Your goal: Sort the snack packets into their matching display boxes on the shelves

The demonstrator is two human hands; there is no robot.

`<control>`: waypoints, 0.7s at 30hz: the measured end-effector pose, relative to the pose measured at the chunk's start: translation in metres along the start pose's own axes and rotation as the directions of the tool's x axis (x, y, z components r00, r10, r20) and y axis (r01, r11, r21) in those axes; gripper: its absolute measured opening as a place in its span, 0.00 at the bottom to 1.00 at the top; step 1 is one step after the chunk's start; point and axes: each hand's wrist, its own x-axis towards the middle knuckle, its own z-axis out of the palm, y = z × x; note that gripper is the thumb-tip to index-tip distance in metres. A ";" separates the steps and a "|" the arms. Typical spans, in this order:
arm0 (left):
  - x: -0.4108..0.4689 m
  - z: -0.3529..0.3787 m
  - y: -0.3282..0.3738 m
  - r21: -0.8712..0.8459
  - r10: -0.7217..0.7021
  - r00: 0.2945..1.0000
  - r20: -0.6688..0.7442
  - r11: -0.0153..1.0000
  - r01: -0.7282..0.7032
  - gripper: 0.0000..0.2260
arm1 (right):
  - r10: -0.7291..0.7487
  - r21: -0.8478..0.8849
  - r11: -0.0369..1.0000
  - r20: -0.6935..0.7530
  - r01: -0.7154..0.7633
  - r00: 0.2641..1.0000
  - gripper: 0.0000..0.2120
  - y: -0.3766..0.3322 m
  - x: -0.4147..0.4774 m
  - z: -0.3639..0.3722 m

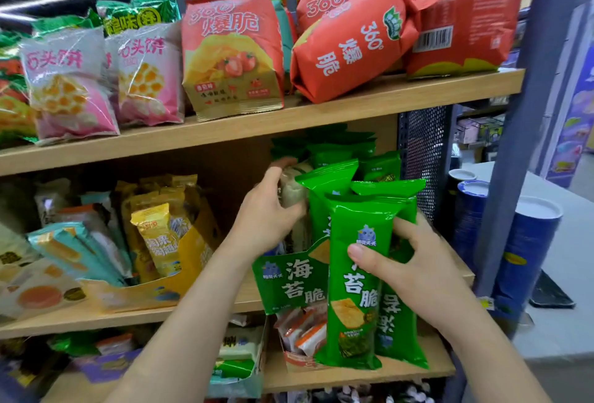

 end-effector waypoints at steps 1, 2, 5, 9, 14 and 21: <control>0.001 0.000 -0.001 -0.012 -0.002 1.000 -0.010 1.000 0.002 0.16 | -0.011 -0.006 1.000 0.007 0.011 1.000 0.21 0.005 0.002 0.001; 0.000 -0.001 -0.001 -0.047 -0.003 1.000 -0.024 0.999 0.001 0.14 | -0.018 -0.019 1.000 0.003 0.018 1.000 0.23 0.010 0.004 0.001; -0.003 -0.010 -0.004 -0.177 -0.038 0.999 -0.002 0.983 0.037 0.17 | -0.037 -0.052 0.998 -0.011 0.036 0.999 0.25 0.016 0.008 0.003; -0.010 -0.033 -0.006 -0.372 -0.020 0.968 0.249 0.921 0.114 0.24 | -0.043 -0.063 0.997 -0.024 0.041 0.999 0.21 0.014 0.009 0.005; -0.014 -0.046 -0.012 -0.345 0.073 0.888 0.455 0.933 0.100 0.41 | -0.051 -0.040 0.998 -0.045 0.049 0.998 0.17 0.009 0.010 0.008; -0.027 -0.042 0.004 -0.461 0.108 0.994 -0.012 0.882 -0.101 0.30 | -0.111 -0.030 0.993 -0.052 0.110 0.992 0.13 0.013 0.013 0.009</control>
